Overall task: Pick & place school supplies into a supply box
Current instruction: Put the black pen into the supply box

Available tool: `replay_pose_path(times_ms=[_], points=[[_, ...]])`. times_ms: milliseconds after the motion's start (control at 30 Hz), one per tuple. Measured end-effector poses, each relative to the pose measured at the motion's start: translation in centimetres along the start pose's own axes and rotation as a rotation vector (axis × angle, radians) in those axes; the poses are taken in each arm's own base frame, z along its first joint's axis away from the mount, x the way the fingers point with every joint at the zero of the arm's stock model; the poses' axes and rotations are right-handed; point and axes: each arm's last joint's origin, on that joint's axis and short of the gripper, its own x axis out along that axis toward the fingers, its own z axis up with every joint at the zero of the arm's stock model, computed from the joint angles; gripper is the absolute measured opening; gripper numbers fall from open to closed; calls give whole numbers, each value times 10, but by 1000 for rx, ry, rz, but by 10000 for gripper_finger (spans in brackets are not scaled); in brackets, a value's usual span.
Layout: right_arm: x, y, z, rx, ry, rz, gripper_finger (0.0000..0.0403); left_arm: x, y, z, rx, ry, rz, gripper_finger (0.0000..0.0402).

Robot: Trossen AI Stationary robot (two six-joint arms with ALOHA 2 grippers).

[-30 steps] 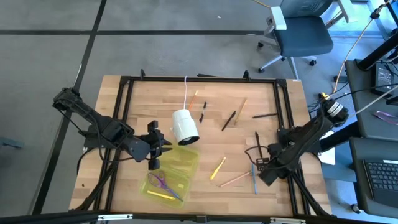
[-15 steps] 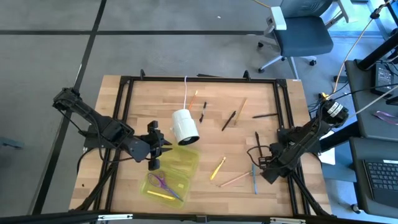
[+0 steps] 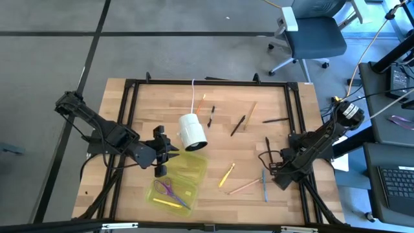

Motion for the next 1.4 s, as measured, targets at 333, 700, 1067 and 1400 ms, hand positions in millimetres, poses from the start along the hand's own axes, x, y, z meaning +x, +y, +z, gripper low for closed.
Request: replay_pose_path(times_ms=[333,700,1067,1400], points=[[0,3,-2,-10,11,38,121,0,0,0,-5,0,0,68],[-1,7,-5,-108,22,98,117,0,0,0,-5,0,0,65],[-2,10,-7,-117,42,123,66,0,0,0,-8,0,0,63],[-7,11,-9,-150,33,104,37,0,0,0,-7,0,0,60]])
